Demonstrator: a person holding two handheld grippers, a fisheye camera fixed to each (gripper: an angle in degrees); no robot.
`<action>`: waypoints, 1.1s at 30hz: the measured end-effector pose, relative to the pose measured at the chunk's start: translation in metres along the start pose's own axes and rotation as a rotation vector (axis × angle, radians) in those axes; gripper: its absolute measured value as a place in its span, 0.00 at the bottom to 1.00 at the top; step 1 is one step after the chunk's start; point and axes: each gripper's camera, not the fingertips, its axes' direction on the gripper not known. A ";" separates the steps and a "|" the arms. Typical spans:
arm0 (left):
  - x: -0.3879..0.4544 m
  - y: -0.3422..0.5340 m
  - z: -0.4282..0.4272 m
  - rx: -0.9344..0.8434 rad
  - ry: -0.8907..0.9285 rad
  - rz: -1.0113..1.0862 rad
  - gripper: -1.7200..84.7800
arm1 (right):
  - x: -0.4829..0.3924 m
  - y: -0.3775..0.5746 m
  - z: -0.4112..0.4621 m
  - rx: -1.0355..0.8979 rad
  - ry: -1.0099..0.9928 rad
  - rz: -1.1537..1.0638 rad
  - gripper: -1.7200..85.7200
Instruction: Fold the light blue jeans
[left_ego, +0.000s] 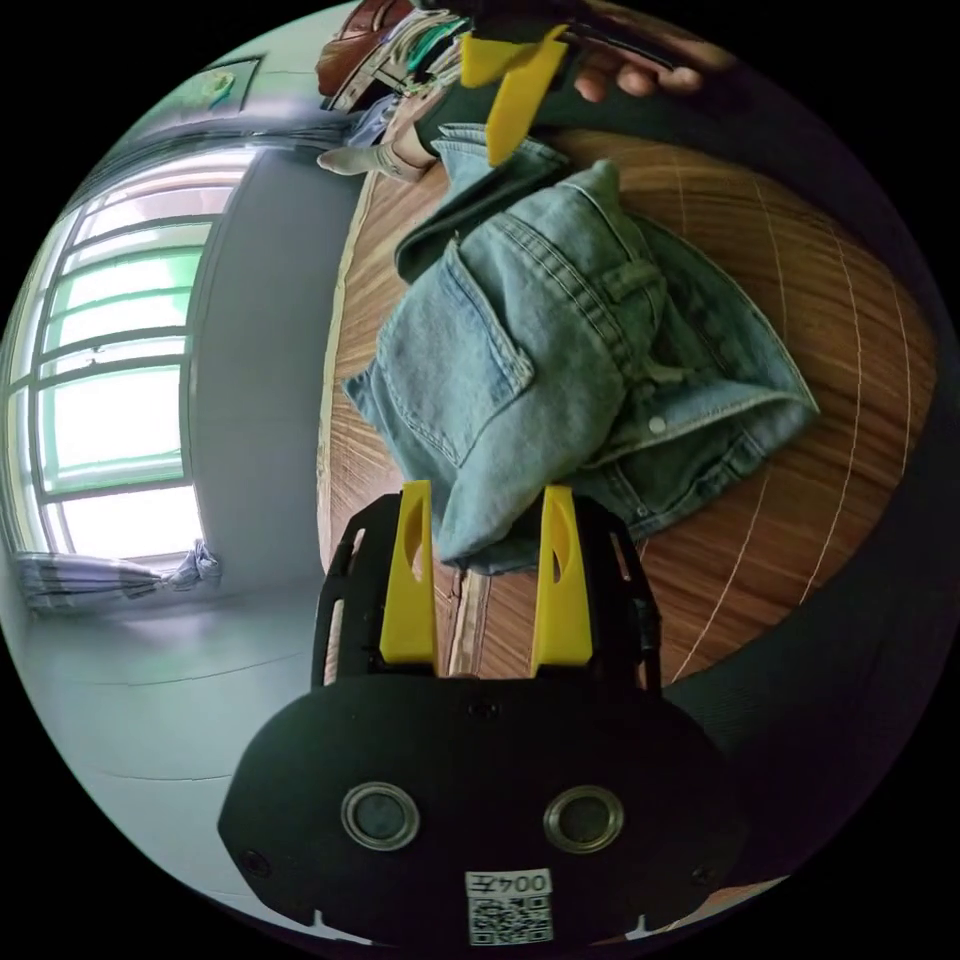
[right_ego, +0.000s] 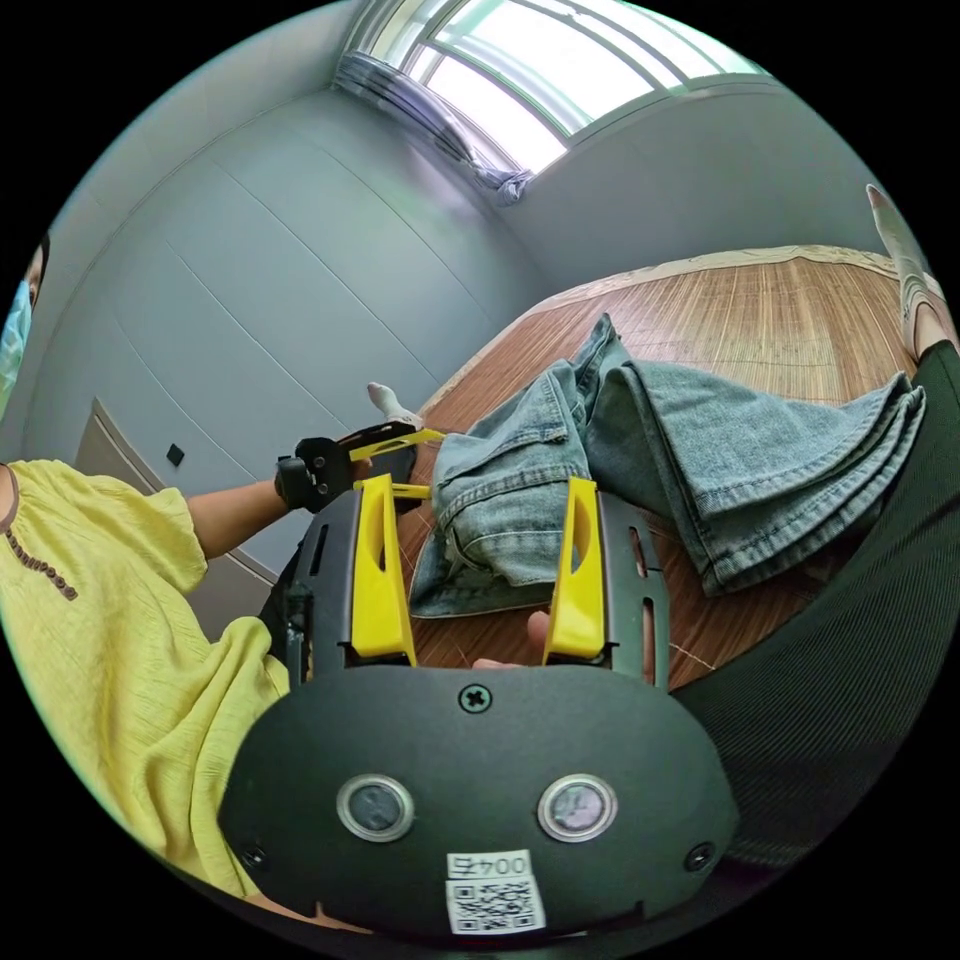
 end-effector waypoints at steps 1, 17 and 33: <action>-0.005 -0.005 -0.003 0.010 -0.017 0.002 0.18 | 0.000 0.002 -0.001 -0.007 0.003 0.000 0.28; -0.177 0.094 -0.035 0.188 0.308 -0.424 0.03 | 0.014 0.046 -0.045 0.159 0.075 0.074 0.32; -0.404 0.347 -0.164 0.817 0.441 -1.234 0.03 | -0.058 0.092 -0.043 0.095 0.195 -0.206 0.37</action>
